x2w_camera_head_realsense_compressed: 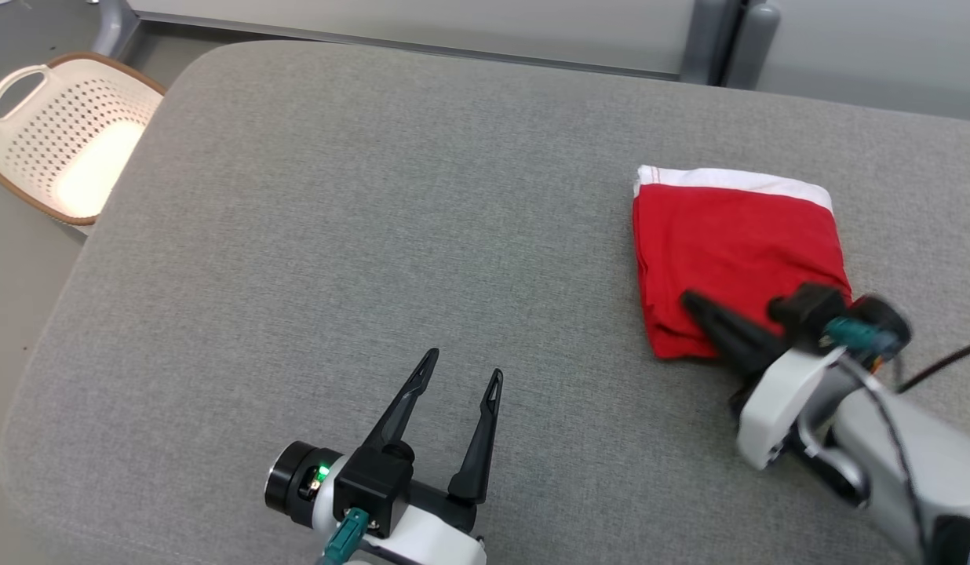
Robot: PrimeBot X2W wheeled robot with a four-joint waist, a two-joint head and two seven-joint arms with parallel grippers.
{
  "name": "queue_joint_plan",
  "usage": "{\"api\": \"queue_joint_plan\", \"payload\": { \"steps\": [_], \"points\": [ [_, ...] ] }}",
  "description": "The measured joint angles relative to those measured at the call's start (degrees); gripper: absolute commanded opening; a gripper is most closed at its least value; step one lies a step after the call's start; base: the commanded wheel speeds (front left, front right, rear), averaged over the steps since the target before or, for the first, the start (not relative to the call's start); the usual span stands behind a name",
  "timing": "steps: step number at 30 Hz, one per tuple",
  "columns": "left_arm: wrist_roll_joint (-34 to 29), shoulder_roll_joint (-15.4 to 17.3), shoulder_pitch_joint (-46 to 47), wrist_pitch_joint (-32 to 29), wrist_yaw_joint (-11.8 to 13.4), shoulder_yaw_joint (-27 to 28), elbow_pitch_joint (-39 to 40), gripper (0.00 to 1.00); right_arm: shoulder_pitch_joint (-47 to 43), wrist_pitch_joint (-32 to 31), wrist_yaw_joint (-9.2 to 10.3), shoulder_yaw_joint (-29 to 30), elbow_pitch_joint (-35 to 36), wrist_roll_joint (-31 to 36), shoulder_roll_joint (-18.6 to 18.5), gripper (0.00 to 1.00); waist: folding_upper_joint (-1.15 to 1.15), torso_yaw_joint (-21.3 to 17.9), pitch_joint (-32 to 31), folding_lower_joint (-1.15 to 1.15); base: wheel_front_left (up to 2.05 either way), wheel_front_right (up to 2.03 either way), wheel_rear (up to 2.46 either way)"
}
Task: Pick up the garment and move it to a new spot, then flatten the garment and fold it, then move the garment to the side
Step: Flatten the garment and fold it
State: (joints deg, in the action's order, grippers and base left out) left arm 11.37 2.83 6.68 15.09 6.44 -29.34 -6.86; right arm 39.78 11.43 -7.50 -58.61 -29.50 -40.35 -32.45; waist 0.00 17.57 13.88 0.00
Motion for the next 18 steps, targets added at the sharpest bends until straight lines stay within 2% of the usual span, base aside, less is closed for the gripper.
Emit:
{"api": "queue_joint_plan", "payload": {
  "steps": [5,9,10,11,12,13,15,18],
  "points": [
    [0.3,0.0,-0.3,0.0,0.2,0.1,-0.5,1.00,-3.4,-0.8,0.00,-4.3,-6.0,0.0,6.7,0.00,0.00,1.3,-1.3,0.00,0.00,0.00,0.00],
    [0.1,0.0,-0.8,0.0,0.6,1.1,-0.6,1.00,-6.3,1.3,-0.02,-6.5,-6.1,-2.1,10.2,0.00,0.00,1.3,-3.1,0.00,0.00,0.00,0.00],
    [-0.1,0.0,-1.3,0.0,0.6,1.5,-0.5,1.00,-6.9,2.1,-0.02,-5.9,-5.8,-2.4,10.6,0.05,0.00,1.1,-3.6,0.00,0.00,0.00,0.00],
    [-0.3,0.0,-1.9,0.0,0.7,2.0,-0.3,1.00,-7.5,2.7,-0.02,-4.8,-5.5,-2.4,10.8,0.29,0.00,0.7,-4.2,0.00,0.00,0.00,0.00],
    [-0.3,0.0,-2.6,0.0,0.9,2.8,0.0,1.00,-8.2,3.0,-0.02,-3.5,-5.1,-2.3,11.1,0.60,0.00,0.3,-4.7,0.00,0.00,0.00,0.00],
    [-0.7,0.0,-3.1,0.0,1.3,3.6,0.5,1.00,-9.0,3.3,-0.02,-1.5,-4.8,-1.7,11.4,1.00,0.00,-0.3,-5.3,0.00,0.00,0.00,0.00],
    [-0.8,0.0,-4.5,0.0,1.9,5.8,1.6,1.00,-11.0,3.4,-0.02,6.6,-2.0,1.1,12.1,1.00,0.00,-1.8,-6.3,0.00,0.00,0.00,0.00],
    [-1.0,0.0,-6.9,0.0,2.6,9.2,3.6,1.00,-16.6,3.5,0.00,20.9,4.6,8.6,13.4,1.00,0.00,-4.4,-8.1,0.00,0.00,0.00,0.00]
  ]
}}
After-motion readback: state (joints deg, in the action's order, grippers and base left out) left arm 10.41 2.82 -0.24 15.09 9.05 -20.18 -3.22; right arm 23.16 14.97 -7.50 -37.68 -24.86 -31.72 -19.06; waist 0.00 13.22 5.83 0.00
